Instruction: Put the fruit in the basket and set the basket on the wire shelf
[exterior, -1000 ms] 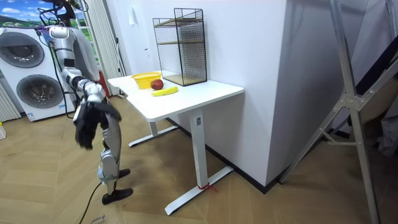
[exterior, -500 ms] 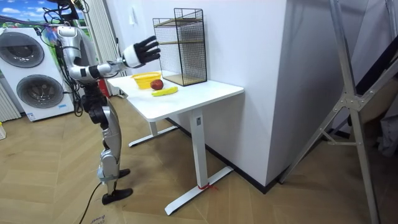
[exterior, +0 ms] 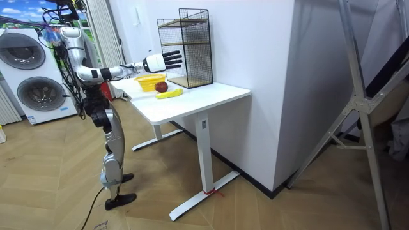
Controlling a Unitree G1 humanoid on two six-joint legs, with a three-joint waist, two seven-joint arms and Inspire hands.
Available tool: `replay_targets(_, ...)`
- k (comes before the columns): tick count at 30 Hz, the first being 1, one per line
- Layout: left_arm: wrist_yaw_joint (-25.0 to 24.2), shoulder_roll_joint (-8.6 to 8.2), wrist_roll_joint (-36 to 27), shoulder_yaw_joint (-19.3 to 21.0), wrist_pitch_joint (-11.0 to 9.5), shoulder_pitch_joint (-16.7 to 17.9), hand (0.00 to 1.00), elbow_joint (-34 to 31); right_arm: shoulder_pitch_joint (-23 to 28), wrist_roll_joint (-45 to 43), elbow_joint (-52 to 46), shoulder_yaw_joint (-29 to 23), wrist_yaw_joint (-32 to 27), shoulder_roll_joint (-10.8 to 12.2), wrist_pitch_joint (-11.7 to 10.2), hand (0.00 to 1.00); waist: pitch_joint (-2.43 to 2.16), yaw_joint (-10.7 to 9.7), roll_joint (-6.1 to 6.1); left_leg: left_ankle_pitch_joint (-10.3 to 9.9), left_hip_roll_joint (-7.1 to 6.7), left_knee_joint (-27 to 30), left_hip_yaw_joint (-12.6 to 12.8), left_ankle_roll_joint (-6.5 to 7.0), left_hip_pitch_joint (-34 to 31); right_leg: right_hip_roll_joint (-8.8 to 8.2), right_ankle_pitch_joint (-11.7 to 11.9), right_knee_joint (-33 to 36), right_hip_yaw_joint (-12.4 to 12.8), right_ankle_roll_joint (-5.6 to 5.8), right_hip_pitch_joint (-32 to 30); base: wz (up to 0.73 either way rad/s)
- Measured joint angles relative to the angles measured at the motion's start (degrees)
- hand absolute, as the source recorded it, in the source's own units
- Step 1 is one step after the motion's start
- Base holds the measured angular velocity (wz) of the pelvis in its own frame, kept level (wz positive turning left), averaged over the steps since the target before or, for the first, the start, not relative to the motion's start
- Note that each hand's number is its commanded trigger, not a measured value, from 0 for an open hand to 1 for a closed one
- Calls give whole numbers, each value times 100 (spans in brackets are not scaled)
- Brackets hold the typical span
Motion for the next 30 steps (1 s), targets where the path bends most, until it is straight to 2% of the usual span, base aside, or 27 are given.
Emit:
replay_targets(5, -90, 5, 2, -12, 23, 111, 0, -301, -78, -361, 237, 134, 395, 0, 22, 0, 10, 49, -48, 1, -2, 20, -35, -1, 14, 0, 3, -15, -27, -3, 43, 3)
replay_targets(11, -92, 13, 2, -15, 21, 112, 0, -365, -82, -581, 584, 274, 794, 1, 100, 0, 6, 80, -97, 5, -7, 27, -82, -4, 12, 1, 10, -16, -38, -1, 67, 0)
replay_targets(23, -89, 10, 2, -16, 15, 121, 0, -275, -83, -764, 884, 297, 1075, 13, 103, 0, 7, 88, -146, 8, -8, 38, -97, -8, 24, -2, 11, -16, -85, -2, 112, 1)
replay_targets(30, -88, -2, 2, -15, 19, 116, 0, -154, -84, -765, 1082, 297, 1076, 14, 103, 0, 9, 89, -121, 8, -7, 40, -98, -8, 19, -2, 11, -16, -88, -2, 108, 0)
